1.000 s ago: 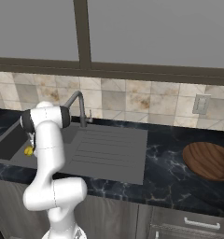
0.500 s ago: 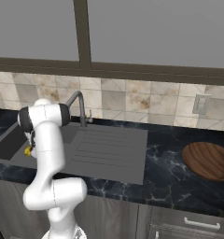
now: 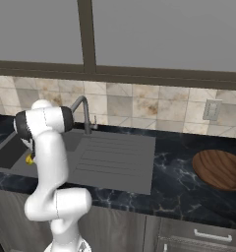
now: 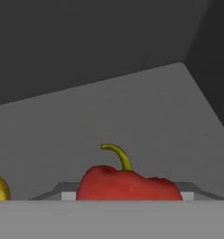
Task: Remove the lemon and bell pepper from the sink. Then move the bowl and cup from the counter to the sink for washing.
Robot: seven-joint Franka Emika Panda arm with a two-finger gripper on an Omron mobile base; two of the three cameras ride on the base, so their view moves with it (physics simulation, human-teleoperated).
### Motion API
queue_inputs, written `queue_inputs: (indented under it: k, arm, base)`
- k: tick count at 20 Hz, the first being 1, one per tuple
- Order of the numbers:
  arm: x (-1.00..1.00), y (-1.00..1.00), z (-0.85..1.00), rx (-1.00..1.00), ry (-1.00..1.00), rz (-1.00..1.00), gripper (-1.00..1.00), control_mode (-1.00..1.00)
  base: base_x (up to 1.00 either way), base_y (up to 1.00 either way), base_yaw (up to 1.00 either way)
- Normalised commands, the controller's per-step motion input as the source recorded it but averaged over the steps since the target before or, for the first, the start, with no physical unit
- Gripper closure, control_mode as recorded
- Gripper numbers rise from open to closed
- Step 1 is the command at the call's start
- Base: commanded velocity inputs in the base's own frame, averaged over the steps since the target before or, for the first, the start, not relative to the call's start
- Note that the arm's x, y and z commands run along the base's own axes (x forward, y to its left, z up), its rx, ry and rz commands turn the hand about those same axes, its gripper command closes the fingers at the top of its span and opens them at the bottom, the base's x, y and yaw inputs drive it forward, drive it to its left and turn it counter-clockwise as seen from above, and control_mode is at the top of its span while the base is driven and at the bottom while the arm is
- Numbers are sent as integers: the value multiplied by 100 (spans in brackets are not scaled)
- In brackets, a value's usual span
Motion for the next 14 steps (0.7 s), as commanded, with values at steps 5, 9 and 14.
queue_inputs:
  k: [5,9,14]
  arm:
    - [-28,-9,48,1,-9,-8,100,-100]
    - [-24,-7,55,2,0,-9,100,-100]
    - [-13,0,65,5,0,-8,100,-100]
  base:
    - [0,0,0]
    - [0,0,0]
    - [0,0,0]
